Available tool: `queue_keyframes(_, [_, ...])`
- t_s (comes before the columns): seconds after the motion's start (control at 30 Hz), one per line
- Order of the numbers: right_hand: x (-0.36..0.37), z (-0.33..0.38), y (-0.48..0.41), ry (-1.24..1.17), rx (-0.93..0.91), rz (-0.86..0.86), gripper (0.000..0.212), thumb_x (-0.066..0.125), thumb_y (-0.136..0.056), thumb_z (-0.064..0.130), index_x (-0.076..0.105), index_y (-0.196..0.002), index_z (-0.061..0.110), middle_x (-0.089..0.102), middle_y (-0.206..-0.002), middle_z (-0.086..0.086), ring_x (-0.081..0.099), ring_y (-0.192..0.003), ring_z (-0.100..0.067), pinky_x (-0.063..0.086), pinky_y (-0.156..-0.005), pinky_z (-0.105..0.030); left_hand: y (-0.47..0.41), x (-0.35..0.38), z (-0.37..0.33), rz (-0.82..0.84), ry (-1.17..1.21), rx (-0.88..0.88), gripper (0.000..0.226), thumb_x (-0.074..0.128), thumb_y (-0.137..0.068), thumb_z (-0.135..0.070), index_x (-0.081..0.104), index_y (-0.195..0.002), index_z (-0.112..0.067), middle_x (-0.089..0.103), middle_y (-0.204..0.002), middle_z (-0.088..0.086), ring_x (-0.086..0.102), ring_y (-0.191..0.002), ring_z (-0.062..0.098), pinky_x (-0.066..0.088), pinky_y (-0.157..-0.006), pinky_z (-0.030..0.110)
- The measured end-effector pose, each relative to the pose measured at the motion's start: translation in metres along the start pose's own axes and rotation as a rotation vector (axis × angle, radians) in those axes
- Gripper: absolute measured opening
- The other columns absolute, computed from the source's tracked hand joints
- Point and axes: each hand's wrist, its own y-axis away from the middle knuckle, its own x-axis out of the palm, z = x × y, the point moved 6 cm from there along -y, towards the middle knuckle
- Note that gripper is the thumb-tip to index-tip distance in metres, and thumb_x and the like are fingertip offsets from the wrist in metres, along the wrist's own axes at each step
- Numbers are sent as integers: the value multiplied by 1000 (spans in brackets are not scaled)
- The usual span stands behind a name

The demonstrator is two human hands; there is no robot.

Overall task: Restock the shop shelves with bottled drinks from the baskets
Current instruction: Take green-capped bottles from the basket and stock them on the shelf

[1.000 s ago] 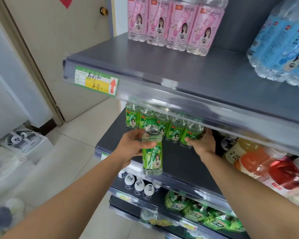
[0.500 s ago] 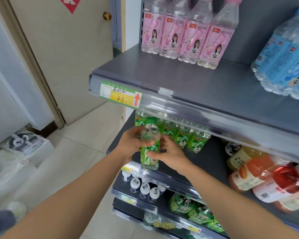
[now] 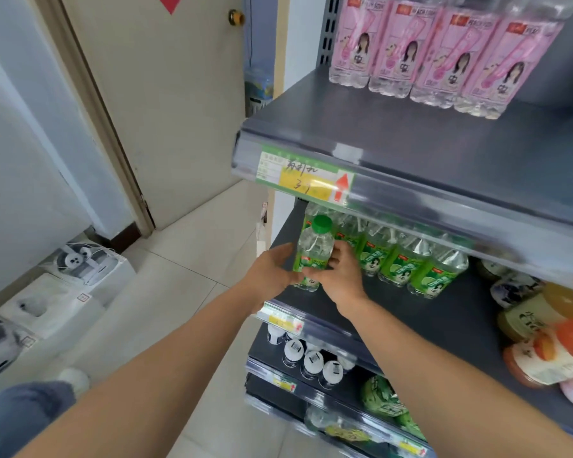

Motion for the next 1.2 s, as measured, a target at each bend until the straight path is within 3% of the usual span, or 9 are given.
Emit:
queue_keyframes(0.2, [7,-8,-25,73,-16,-113,72,88,-61,8,52,-123,16,59,-122,-6,60,-106,-18,51,-93,-36,-11,-3,8,73,-99,-7,74,61,-87,4,27,-151,-13,31,-155,0,30,-142,16,25,-101,21])
queue_keyframes(0.33, [7,-1,-26,128,-65,-188,69,88,-62,11,53,-121,13,62,-115,-3,59,-101,-16,50,-93,-37,-20,-3,7,117,-157,-4,82,56,-89,5,15,-154,-20,22,-158,-4,24,-144,15,27,-104,24])
queue_keyframes(0.4, [7,1,-25,150,-88,-206,63,88,-62,11,52,-113,15,62,-107,1,58,-95,-14,50,-90,-35,-25,-1,5,140,-179,10,84,53,-87,9,15,-154,-23,28,-155,-6,29,-141,15,29,-98,23])
queue_keyframes(0.53, [7,4,-24,174,-100,-216,56,88,-62,11,47,-99,20,60,-98,6,59,-89,-13,51,-86,-32,-29,5,-1,162,-167,62,80,46,-84,16,29,-148,-29,50,-123,-10,43,-114,7,34,-90,27])
queue_keyframes(0.77, [7,7,-22,245,-88,-196,54,87,-63,15,50,-102,17,66,-103,1,63,-93,-17,52,-86,-35,-31,5,-1,171,-200,88,82,40,-82,20,30,-147,-29,49,-121,-11,42,-115,5,34,-93,27])
queue_keyframes(0.93, [-13,7,-4,333,-15,-96,56,83,-72,22,54,-119,13,58,-101,3,57,-95,-14,49,-87,-31,-27,1,-2,103,-380,67,73,45,-86,9,25,-150,-19,43,-146,2,45,-127,23,39,-98,33])
queue_keyframes(1.0, [-28,3,9,369,5,-70,40,79,-76,22,60,-111,14,60,-99,3,59,-93,-15,51,-89,-32,-20,1,1,20,-482,56,62,47,-88,5,32,-146,-10,49,-140,9,50,-123,29,43,-92,33])
queue_keyframes(1.1, [-57,-3,36,439,36,-45,26,77,-79,23,64,-100,17,62,-94,4,60,-89,-13,51,-87,-30,-6,9,1,-66,-618,121,45,51,-84,-1,53,-128,-7,62,-119,18,60,-101,34,49,-82,37])
queue_keyframes(1.2, [-90,-10,67,527,57,-22,25,75,-81,22,65,-103,16,59,-93,6,58,-88,-11,50,-89,-29,15,34,3,-47,-681,160,44,54,-87,-6,55,-131,-8,58,-122,17,57,-111,33,44,-91,33])
